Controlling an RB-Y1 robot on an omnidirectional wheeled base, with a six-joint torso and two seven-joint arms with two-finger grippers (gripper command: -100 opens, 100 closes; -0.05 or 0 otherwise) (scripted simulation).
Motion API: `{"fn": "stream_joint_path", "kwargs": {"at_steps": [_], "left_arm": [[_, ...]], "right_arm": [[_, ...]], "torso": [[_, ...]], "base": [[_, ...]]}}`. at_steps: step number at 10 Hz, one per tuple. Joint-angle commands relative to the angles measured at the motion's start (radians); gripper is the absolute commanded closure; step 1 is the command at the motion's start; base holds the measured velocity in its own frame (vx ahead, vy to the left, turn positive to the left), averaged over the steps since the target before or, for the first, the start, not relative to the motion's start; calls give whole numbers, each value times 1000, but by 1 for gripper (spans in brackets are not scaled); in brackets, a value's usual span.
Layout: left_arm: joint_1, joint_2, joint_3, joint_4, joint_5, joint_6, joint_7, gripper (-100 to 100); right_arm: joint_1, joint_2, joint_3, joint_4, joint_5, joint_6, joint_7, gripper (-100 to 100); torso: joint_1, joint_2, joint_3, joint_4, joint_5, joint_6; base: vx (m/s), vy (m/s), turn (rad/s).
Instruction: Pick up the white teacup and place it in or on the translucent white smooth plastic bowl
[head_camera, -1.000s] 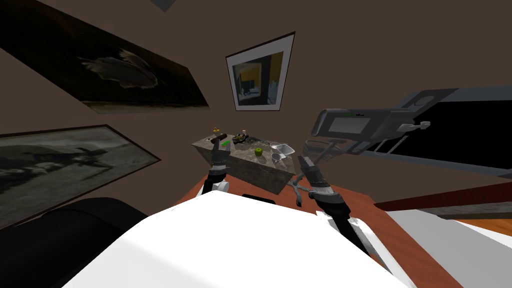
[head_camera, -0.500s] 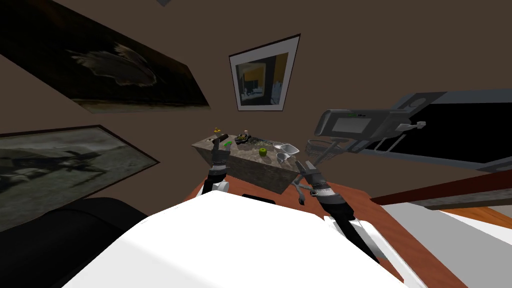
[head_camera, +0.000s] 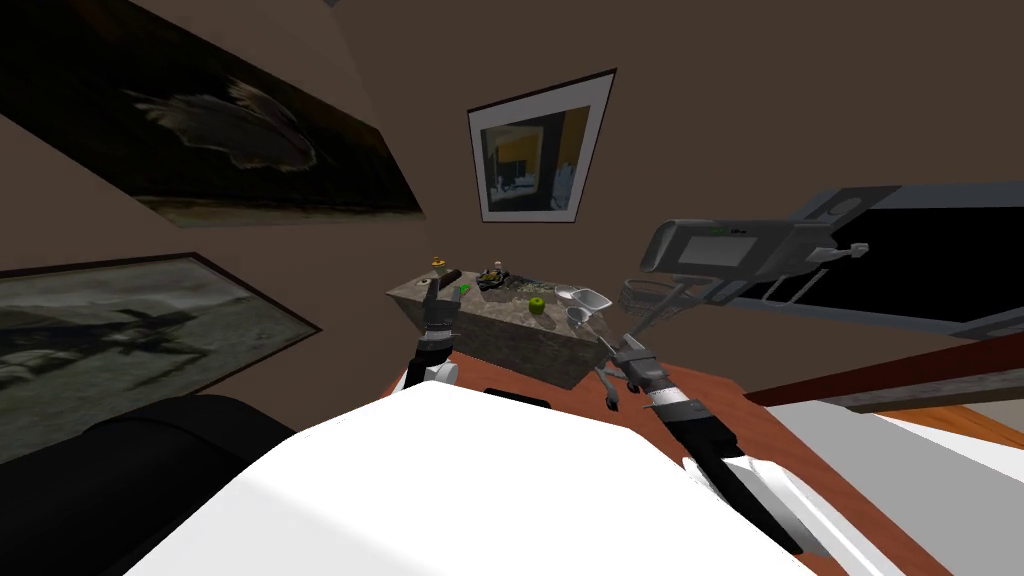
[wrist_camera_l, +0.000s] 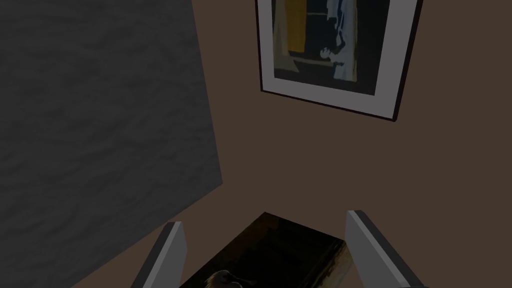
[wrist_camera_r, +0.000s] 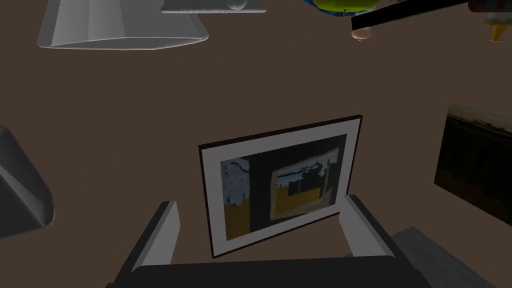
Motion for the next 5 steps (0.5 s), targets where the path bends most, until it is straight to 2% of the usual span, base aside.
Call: {"fn": "stream_joint_path", "kwargs": {"at_steps": [1, 4, 5], "left_arm": [[0, 0, 0, 0, 0, 0, 0, 0], [0, 0, 0, 0, 0, 0, 0, 0], [0, 0, 0, 0, 0, 0, 0, 0]], "right_arm": [[13, -43, -11, 27, 41, 21, 23, -100], [62, -137, -43, 101, 133, 64, 86, -100], [62, -143, -43, 101, 133, 64, 86, -100]], "torso": [[0, 0, 0, 0, 0, 0], [1, 0, 0, 0, 0, 0], [1, -1, -1, 0, 0, 0]], "base": [[10, 132, 7], [33, 183, 33], [41, 136, 11]]}}
